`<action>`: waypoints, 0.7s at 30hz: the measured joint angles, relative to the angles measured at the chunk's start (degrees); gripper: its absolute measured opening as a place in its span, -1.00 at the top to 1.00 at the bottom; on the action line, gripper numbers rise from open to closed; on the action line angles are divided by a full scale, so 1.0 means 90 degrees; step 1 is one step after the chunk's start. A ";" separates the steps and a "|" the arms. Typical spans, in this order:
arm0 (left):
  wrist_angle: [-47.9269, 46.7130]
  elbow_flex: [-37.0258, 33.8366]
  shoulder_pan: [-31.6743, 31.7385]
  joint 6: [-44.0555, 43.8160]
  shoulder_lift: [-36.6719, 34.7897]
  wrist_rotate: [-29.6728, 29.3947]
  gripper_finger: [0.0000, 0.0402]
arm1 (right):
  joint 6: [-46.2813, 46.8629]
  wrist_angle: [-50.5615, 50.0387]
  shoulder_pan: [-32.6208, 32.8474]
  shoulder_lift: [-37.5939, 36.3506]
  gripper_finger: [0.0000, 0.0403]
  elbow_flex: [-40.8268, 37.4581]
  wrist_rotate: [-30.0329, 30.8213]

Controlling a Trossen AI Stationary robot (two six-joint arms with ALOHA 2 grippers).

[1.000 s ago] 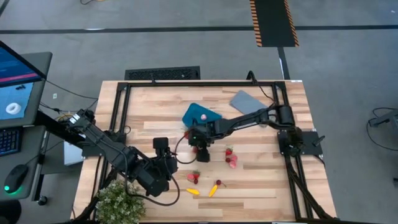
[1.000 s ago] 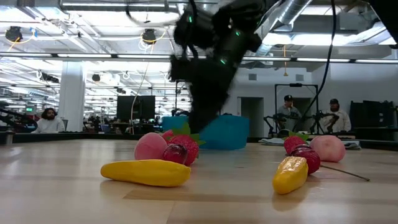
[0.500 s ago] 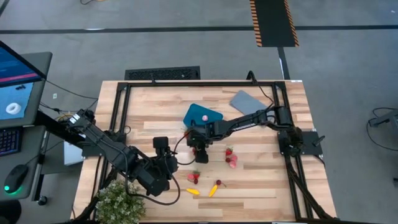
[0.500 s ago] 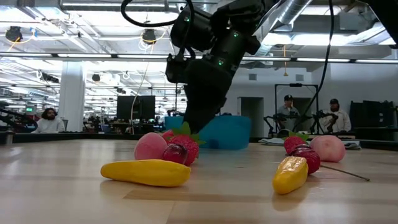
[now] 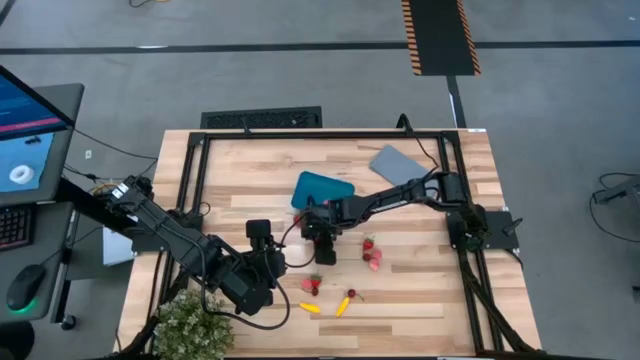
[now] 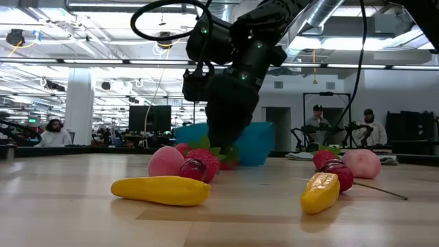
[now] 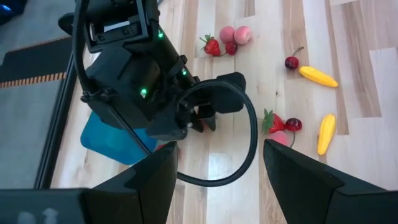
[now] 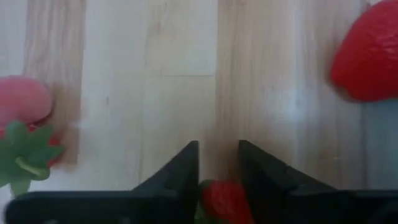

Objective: Pick and placing Produce into tupperware
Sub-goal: Put the red strawberry into the blue bin

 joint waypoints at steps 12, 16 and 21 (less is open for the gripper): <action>-0.0054 0.0001 -0.0002 0.0028 0.0000 -0.0002 -0.14 | -0.0208 -0.0700 0.0063 -0.0019 0.30 0.0729 -0.0034; -0.0068 0.0002 -0.0020 0.0024 0.0001 -0.0005 -0.14 | -0.0310 -0.0923 0.0117 -0.0024 0.12 0.0865 0.0018; -0.0066 0.0002 -0.0022 0.0027 0.0000 -0.0005 -0.14 | -0.0384 -0.1604 0.0204 -0.0024 -0.09 0.0860 0.0345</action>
